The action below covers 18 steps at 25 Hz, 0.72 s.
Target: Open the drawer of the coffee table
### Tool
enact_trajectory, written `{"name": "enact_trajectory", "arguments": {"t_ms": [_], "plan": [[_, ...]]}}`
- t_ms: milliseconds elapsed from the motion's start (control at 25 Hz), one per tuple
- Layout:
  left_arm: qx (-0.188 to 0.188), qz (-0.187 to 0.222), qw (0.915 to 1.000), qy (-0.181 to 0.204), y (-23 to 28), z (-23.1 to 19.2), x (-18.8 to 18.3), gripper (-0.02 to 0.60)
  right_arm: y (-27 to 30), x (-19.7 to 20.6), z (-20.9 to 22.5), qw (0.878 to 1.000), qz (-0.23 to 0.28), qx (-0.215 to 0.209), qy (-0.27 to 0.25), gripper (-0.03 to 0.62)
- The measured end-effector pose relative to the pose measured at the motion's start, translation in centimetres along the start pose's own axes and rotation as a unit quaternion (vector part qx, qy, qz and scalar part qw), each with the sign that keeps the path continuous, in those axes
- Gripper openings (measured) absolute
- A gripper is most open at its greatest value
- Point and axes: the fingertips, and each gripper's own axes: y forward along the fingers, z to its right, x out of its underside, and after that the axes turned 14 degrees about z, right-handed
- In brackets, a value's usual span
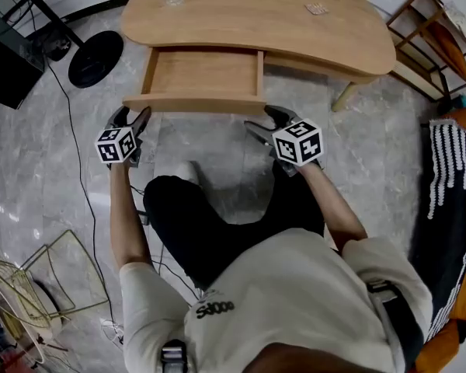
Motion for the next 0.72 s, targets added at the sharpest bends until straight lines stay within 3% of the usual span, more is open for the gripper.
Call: {"name": "enact_trajectory", "arguments": {"t_ms": [720], "plan": [[-0.004,0.001,1.0000,-0.004,-4.3,1.3,1.4,0.313,-2.5,1.7,-3.2,1.000,-0.008,-0.014,0.022,0.270]]}}
